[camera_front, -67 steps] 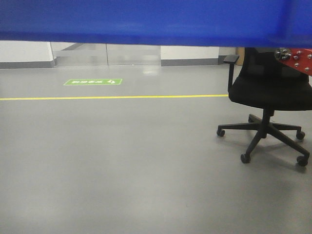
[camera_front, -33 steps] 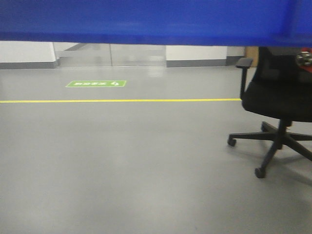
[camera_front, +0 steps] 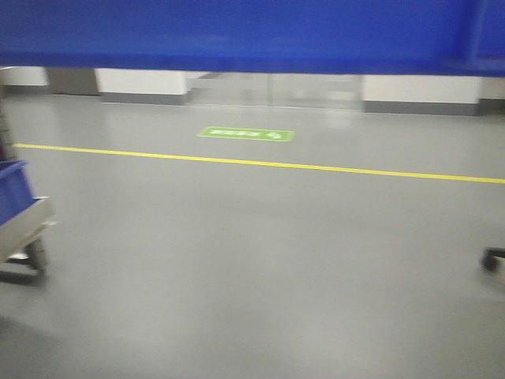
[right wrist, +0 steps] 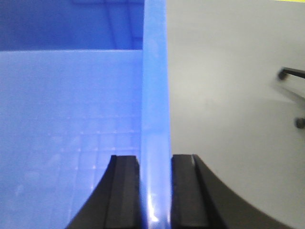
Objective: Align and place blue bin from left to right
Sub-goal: 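Drive the base across the floor carrying the bin in both grippers, then approach the shelf with red-item bins, holding the blue bin raised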
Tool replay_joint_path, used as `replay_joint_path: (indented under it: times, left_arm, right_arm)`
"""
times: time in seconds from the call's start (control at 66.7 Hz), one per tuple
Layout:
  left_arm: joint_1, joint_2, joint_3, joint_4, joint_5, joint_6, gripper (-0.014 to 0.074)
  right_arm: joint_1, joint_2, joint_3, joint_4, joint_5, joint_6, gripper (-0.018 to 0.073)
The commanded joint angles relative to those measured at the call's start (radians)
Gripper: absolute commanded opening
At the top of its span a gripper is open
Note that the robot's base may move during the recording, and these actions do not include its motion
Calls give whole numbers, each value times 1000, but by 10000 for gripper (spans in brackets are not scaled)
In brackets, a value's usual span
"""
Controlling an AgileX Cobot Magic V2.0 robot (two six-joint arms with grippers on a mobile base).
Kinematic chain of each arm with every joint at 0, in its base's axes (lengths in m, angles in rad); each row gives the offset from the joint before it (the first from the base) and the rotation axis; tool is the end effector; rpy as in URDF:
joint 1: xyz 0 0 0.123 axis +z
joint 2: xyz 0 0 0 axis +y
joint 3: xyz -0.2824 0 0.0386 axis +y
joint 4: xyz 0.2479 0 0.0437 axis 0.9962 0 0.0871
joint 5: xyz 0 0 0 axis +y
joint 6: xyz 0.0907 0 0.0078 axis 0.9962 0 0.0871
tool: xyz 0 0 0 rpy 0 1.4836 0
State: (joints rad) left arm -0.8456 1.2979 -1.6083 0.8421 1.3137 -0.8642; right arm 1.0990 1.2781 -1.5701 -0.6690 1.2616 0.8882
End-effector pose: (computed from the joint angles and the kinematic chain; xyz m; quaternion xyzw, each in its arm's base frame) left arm 0.2002 -0.1268 0.4775 -0.0367 0.8639 0.0462 0.5002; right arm 0.1530 0.1814 0.4647 -0.0821 0.8854 0.0881 0.4489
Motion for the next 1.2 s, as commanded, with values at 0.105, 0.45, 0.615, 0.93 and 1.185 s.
replay_joint_path:
  times: [0.105, 0.45, 0.615, 0.93, 1.185]
  left_arm:
    - [-16, 1, -11, 42, -93, -17, -111]
    - [-16, 1, -11, 42, -93, -17, -111]
    - [-16, 1, -11, 42, -93, -17, -111]
    - [-16, 1, -11, 42, -93, -17, -111]
    - [-16, 1, -11, 42, -93, -17, -111]
  right_arm:
    - [18, -4, -10, 15, -313, -2, -166]
    - [18, -4, -10, 15, -313, -2, -166]
    - [18, -4, -10, 15, -313, -2, -166]
    - [18, -4, -10, 15, -313, -2, -166]
    - [18, -4, -10, 15, -313, -2, -166]
